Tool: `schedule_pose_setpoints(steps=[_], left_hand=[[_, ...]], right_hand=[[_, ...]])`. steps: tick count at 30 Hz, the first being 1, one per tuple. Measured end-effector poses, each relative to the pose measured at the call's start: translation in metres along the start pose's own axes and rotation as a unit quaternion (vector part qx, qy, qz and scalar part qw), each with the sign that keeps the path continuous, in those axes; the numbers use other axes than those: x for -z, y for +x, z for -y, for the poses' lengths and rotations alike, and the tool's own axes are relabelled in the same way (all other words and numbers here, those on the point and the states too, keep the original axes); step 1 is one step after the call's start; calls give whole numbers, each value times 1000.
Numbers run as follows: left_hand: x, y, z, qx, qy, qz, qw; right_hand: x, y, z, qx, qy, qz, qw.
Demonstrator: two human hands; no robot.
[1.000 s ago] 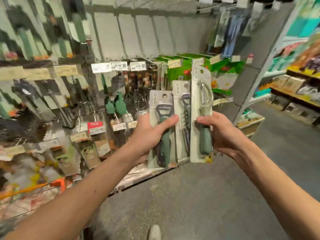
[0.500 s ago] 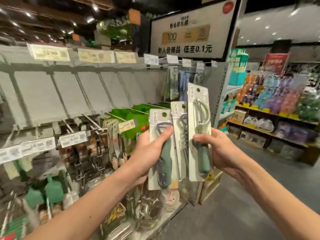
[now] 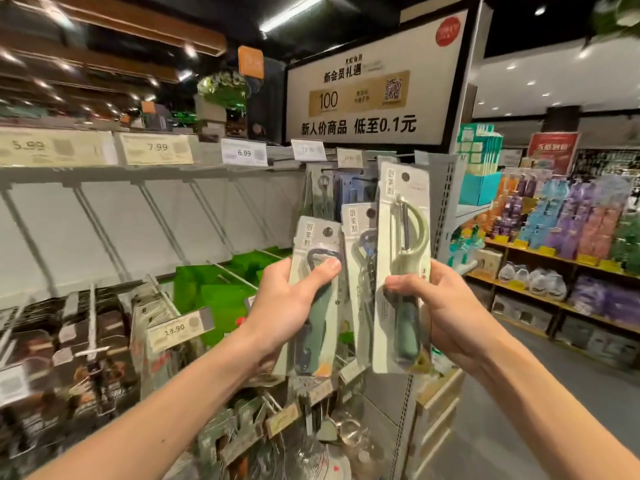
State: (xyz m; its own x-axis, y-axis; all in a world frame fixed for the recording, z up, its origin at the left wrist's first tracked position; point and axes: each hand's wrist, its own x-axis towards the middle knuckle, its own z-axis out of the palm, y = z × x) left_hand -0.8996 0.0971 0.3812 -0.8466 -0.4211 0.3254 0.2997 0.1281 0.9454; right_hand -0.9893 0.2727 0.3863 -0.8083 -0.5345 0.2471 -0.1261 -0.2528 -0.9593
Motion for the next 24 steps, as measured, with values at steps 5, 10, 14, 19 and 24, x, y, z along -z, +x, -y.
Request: schedule_pose_setpoints(steps=[5,10,14,19,24], left_hand=[[-29,50,11,-21,36,-73,996],[-51,89,15,-34,55,-146,987],[-59,107,13,-46,72,-208,975],[-55,124,15,-41,114,-262,957],[-37,151,15,-32,146,-289,946]], right_hand=[[43,63,-6,-6,4,37,999],[65,118,-8,-12,24,91,996],[71,151,-11,-7,25,126,992],[71,183,-20,-15,24,176,984],[68,210,-27,-17,30,191,981]])
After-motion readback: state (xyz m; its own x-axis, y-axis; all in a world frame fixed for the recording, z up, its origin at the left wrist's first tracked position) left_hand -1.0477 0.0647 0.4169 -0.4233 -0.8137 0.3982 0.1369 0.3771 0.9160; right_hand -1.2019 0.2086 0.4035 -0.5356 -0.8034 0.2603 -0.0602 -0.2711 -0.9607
